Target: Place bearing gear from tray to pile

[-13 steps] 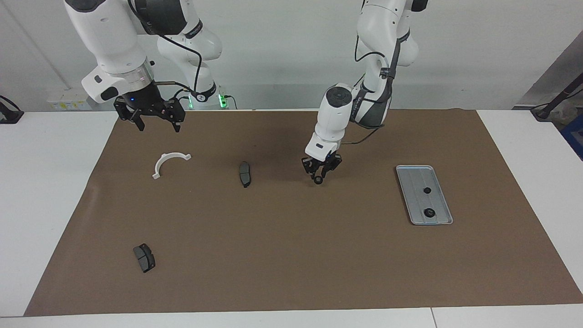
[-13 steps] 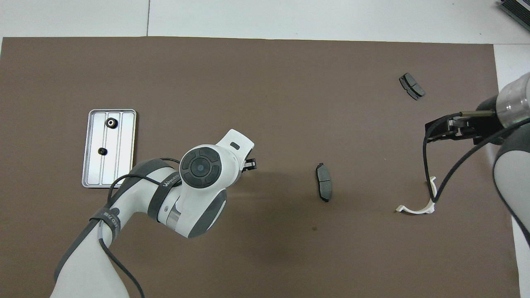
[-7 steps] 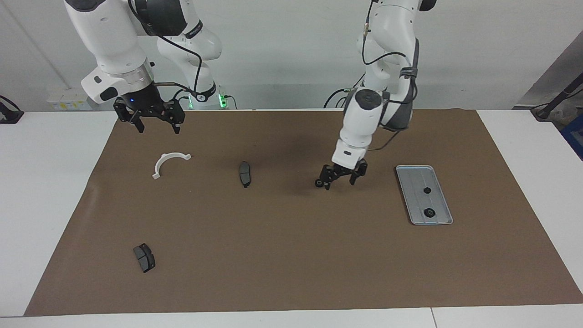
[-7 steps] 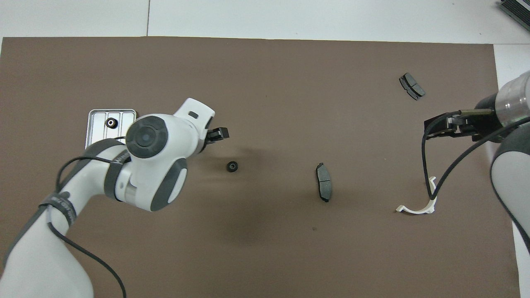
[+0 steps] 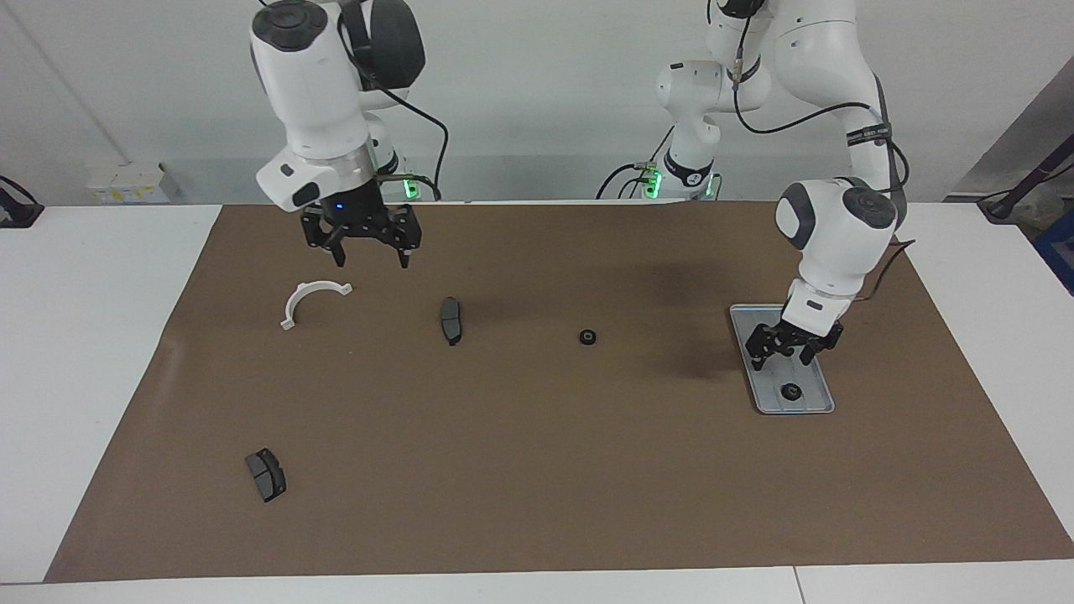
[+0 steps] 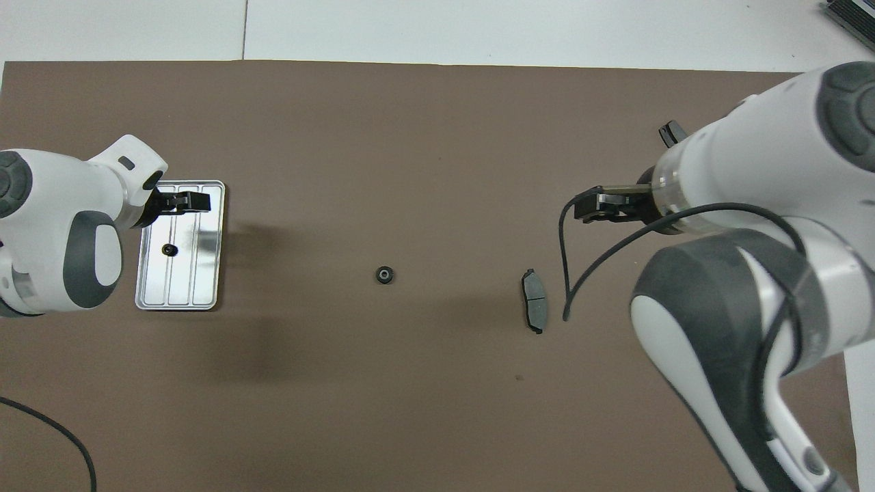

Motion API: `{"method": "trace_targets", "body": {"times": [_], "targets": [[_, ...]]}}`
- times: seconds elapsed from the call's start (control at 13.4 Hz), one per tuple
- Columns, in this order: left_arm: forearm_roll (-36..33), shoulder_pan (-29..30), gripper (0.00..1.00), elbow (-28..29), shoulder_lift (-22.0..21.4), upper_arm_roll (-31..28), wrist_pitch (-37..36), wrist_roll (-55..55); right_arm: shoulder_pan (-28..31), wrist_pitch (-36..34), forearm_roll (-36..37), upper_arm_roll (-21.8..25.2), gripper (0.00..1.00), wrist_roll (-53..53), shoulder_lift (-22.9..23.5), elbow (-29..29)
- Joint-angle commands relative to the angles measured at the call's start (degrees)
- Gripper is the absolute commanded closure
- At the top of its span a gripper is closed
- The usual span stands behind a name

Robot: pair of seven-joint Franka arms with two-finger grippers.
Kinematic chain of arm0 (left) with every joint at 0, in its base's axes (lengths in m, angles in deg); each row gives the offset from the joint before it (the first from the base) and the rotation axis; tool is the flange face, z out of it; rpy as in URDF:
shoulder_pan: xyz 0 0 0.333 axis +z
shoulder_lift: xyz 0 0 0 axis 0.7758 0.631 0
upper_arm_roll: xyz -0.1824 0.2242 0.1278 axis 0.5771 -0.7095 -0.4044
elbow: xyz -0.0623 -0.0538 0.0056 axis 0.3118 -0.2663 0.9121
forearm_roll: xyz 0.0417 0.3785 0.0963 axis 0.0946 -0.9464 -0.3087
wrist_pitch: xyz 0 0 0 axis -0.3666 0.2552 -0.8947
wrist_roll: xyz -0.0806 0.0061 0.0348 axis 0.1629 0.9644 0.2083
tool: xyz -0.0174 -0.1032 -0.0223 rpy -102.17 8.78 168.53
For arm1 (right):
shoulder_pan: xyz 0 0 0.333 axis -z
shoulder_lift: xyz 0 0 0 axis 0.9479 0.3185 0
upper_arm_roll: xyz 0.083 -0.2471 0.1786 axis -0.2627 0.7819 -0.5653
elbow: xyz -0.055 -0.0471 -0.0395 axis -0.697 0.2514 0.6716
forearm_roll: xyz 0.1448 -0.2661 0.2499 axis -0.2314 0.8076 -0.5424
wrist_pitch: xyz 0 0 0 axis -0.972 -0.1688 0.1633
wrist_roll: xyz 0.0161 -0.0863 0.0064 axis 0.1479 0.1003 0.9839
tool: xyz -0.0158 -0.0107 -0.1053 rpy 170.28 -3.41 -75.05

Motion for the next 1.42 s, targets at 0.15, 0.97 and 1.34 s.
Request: {"method": "trace_targets", "body": {"times": [0.15,0.97,1.34], "targets": [[0.2,1.2,0.06,1.7,3.3,0.9,8.0,-2.8,-8.4,9.7,1.1,0.0,0.00,-13.6,8.0,1.0],[0.5,1.2,0.53,2.3,7.3,0.9,13.7,-2.3,-21.9,18.6,7.3,0.1,0.00,-33.4,27.3,9.6],[0.4,1.2,0.81,1.4,7.4,0.9,12.5,-2.3,-24.1,24.0,9.0,0.1,0.00,-34.7,31.6,11.3]]}}
